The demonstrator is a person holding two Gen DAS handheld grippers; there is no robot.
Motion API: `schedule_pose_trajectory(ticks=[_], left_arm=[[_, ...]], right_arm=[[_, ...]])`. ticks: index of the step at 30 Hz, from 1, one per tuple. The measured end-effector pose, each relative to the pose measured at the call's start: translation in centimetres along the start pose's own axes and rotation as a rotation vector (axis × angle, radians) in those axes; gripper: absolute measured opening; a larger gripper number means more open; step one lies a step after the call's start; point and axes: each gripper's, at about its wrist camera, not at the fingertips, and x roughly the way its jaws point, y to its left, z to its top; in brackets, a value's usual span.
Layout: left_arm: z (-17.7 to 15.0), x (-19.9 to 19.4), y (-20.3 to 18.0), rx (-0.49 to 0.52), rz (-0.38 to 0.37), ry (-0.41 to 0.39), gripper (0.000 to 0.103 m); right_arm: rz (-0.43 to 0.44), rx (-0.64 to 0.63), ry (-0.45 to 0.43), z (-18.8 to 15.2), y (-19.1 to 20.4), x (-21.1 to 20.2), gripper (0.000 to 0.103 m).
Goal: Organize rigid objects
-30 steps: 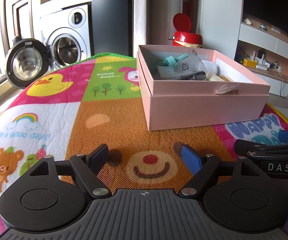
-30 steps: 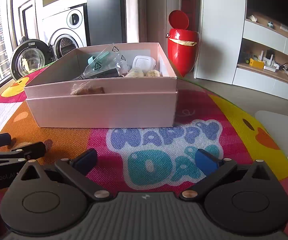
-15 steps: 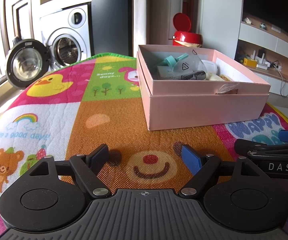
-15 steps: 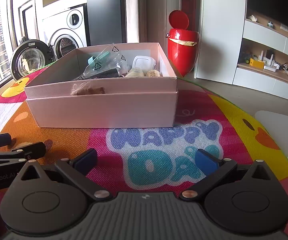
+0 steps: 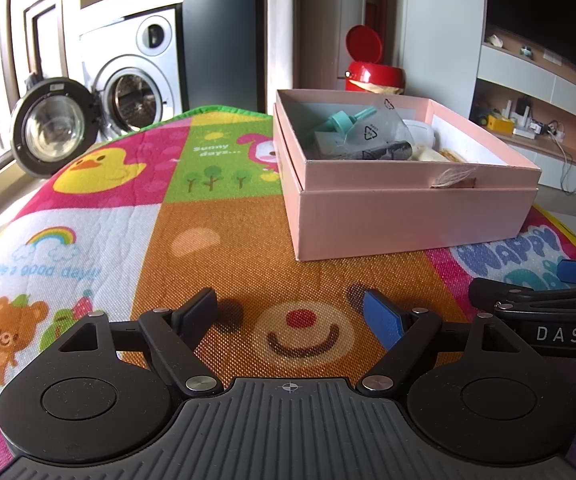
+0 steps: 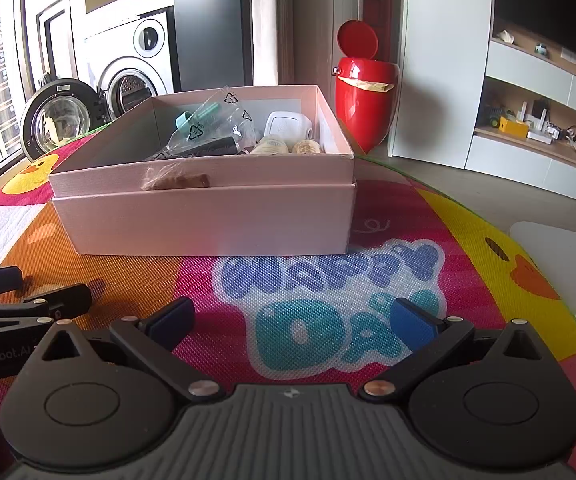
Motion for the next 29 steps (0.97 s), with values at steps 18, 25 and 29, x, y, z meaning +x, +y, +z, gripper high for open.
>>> schedule_pose_trajectory(ticks=[18,25,29], left_arm=[[0.00,0.03,-0.03,0.000,-0.001,0.000,0.086],[0.01,0.03,-0.02,0.000,-0.001,0.000,0.086],[0.05,0.06,0.03,-0.008,-0.010,-0.001,0.085]], right_arm=[[-0.001,-0.001,0.000,0.00,-0.02,-0.01,0.103],[-0.002,-0.002,0.000,0.02,-0.01,-0.03,0.103],[-0.001,-0.001,0.000,0.02,-0.01,-0.02,0.103]])
